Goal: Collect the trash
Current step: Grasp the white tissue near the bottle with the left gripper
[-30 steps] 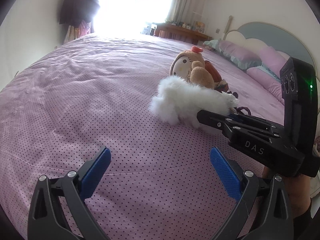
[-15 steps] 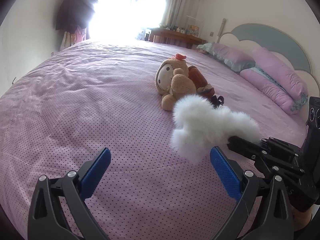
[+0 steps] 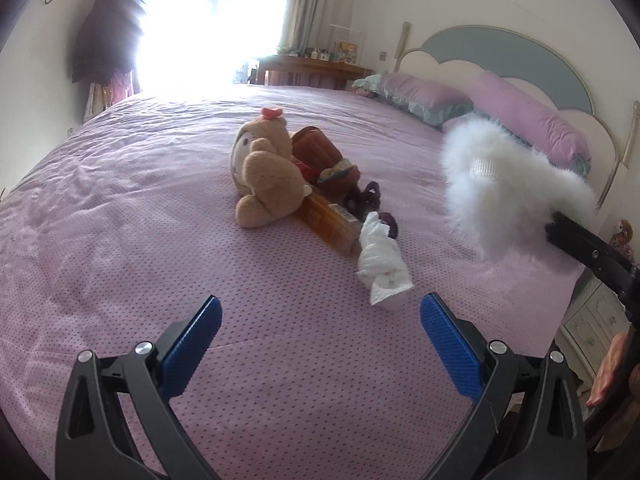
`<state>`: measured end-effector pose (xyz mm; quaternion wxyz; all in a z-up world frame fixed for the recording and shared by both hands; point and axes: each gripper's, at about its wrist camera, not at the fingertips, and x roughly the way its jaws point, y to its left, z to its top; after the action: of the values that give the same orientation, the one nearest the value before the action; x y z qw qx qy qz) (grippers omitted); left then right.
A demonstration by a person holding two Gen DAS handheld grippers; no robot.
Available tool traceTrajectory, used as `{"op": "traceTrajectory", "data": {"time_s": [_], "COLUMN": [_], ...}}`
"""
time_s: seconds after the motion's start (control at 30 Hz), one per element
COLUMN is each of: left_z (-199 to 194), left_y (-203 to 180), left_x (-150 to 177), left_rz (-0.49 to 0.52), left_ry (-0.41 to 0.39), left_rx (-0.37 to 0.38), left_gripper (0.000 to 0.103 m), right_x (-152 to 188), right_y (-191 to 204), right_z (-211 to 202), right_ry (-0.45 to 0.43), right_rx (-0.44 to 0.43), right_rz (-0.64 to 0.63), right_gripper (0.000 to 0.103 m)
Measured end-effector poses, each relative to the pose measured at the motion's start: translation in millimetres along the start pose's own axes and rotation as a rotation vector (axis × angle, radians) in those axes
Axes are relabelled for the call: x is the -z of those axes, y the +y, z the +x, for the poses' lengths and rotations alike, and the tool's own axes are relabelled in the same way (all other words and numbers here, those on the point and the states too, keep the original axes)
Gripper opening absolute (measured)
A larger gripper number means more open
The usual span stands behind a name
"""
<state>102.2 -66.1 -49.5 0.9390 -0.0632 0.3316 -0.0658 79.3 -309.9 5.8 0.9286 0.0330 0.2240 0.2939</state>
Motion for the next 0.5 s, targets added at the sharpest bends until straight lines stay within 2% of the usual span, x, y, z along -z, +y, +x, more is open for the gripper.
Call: {"op": "traceTrajectory", "data": {"time_s": [0.13,0.33,0.4,0.43,0.47,0.5], "left_z": [22.0,64.1,73.2,77.8,82.0,85.2], "left_y": [-21.7,-38.0,-38.8,-40.1,-40.3,-40.8], "left_x": [-7.8,-17.5,-18.0,-18.0,-17.3,-16.3], "left_rz": [0.025,0.028,0.019,0.023,0.028,0.029], "left_ry": [0.018,0.066,0.08,0.096,0.116,0.136], "left_rx": [0.042,0.028,0.029,0.032,0.039,0.045], "left_gripper": [0.099,0.098,0.092,0.079,0.059,0.047], "right_x": [5.0,11.2,13.1,14.2,14.8,15.8], "right_y": [-18.0,-34.9,-37.8,-40.1,-41.5,-42.9], "right_z": [-3.9,1.4,2.9,3.5,4.0,4.5], "right_ry": [0.004,0.019,0.021,0.024,0.026,0.028], "right_rx": [0.026,0.034,0.034,0.032,0.03,0.029], "right_rz": [0.027,0.06,0.064,0.069,0.073,0.078], "right_gripper": [0.011,0.011,0.011,0.011,0.011,0.011]}}
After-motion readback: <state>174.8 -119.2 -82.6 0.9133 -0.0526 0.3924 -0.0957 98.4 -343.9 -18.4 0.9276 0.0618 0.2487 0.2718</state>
